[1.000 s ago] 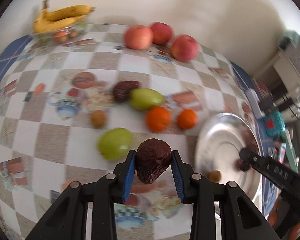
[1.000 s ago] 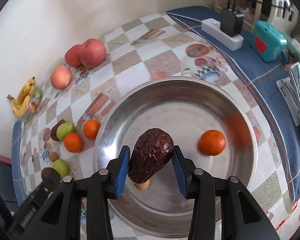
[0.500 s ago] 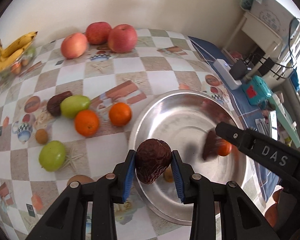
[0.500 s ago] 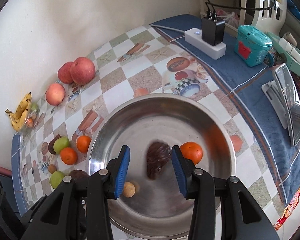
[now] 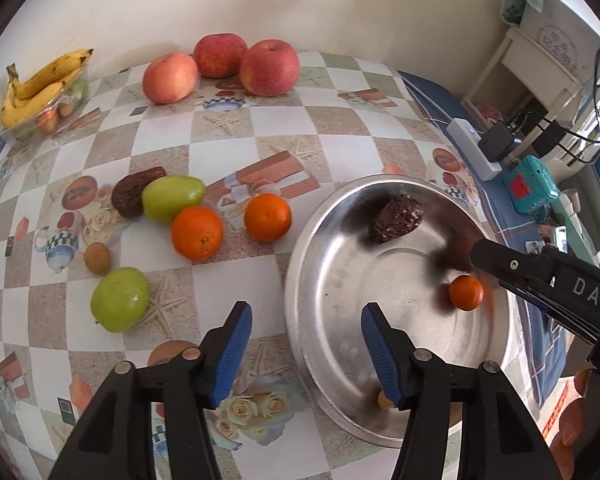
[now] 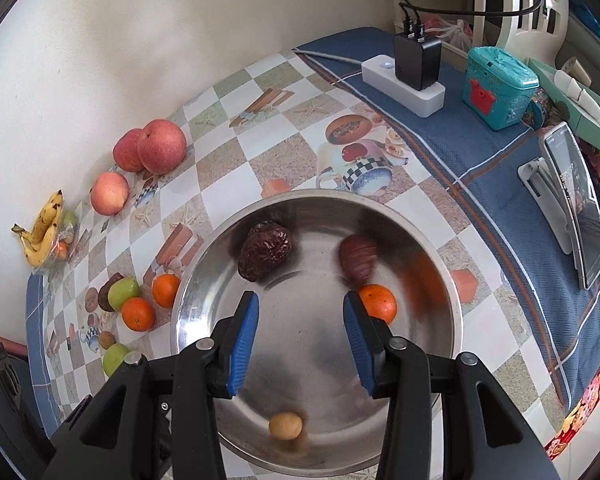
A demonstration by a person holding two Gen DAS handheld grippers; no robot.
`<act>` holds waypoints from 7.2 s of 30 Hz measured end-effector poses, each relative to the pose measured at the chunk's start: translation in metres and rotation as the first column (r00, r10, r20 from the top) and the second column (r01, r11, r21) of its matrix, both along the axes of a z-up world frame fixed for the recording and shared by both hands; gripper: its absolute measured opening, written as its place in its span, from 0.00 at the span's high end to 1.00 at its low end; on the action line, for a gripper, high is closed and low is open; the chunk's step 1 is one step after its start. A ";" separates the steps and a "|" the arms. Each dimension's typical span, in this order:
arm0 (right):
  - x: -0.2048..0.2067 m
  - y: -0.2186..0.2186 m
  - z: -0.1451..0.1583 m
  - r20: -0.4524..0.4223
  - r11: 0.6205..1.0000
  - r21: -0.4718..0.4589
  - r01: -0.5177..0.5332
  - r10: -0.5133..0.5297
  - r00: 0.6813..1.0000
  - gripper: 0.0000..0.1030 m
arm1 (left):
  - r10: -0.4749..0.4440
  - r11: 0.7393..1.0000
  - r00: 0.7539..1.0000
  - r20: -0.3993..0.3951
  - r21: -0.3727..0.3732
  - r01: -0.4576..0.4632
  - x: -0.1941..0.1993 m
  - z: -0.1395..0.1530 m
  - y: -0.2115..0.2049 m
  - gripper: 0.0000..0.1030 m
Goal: Organize fruits
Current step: 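Carry both dates over the steel plate and open both tools, then move both open tools back toward the remaining fruit, then grasp a tangerine with the right tool while the left tool grasps a green pear, then carry the tangerine and pear over the steel plate and open both tools, then move both open tools back toward the fruit cluster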
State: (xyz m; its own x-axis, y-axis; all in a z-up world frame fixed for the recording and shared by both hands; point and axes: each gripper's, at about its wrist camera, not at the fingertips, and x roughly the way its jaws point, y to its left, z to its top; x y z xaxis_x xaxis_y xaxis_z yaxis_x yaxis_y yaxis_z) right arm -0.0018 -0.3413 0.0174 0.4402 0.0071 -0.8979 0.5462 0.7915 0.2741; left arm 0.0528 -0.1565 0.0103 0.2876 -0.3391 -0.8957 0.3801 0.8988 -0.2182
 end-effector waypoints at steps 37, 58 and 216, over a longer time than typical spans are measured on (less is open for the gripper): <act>0.032 0.075 -0.018 -0.037 0.950 -0.058 -0.306 0.304 0.952 0.14 | 0.581 0.812 0.813 -0.035 0.089 -0.576 0.029 -0.022 0.187 0.00; 0.047 0.148 -0.025 -0.007 0.883 -0.037 -0.469 0.469 0.883 0.14 | 0.700 0.714 0.713 -0.038 0.032 -0.700 0.029 -0.013 0.247 0.00; 0.006 0.066 0.001 0.024 0.955 -0.066 -0.289 0.291 0.956 0.61 | 0.361 0.915 0.923 -0.132 -0.141 -0.378 0.033 -0.012 0.137 0.44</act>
State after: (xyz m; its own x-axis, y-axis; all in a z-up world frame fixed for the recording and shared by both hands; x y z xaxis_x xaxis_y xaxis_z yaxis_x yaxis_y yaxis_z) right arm 0.0046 -0.2757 0.0184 0.4566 0.0848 -0.8856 0.2821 0.9303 0.2345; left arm 0.0861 -0.0195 -0.0021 0.3312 -0.3672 -0.8692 -0.0041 0.9206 -0.3905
